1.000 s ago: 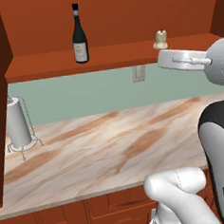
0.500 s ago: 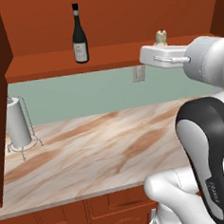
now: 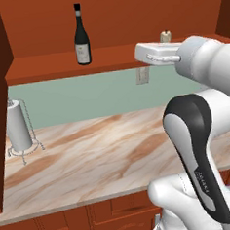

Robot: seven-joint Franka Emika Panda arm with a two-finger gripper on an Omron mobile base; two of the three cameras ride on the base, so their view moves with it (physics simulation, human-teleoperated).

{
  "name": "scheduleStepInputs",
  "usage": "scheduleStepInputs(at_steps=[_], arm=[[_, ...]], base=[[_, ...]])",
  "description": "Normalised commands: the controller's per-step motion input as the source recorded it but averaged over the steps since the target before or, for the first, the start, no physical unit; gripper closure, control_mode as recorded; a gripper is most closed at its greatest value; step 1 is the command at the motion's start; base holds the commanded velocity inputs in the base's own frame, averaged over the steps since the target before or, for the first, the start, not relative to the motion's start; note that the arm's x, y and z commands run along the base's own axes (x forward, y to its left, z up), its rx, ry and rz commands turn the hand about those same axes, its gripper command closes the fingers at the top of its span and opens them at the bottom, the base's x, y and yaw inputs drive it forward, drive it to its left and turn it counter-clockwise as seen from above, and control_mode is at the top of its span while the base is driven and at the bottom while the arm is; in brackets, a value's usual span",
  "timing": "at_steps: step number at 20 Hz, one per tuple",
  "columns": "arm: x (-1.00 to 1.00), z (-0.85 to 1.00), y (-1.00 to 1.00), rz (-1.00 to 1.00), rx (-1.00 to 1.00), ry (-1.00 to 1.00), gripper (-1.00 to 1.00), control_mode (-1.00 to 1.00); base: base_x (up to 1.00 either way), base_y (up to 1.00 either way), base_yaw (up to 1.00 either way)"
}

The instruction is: Get the candle and the wine from the cabinet and move them to the dining counter.

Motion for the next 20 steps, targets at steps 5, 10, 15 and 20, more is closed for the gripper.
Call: scheduleStepInputs(at_steps=[5,10,15,20], arm=[[0.15,0.22,0.0,0.0,0.0,0.0,-1.0,-1.0],[0.23,0.05,0.0,0.0,0.0,0.0,-1.0,-1.0],[0.26,0.0,0.0,0.0,0.0,0.0,-1.0,-1.0],[0.27,0.0,0.0,0.0,0.0,0.0,-1.0,-1.0]], base=[[0.0,0.0,0.0],[0.0,0.0,0.0],[0.0,0.0,0.0],[0.0,0.0,0.0]])
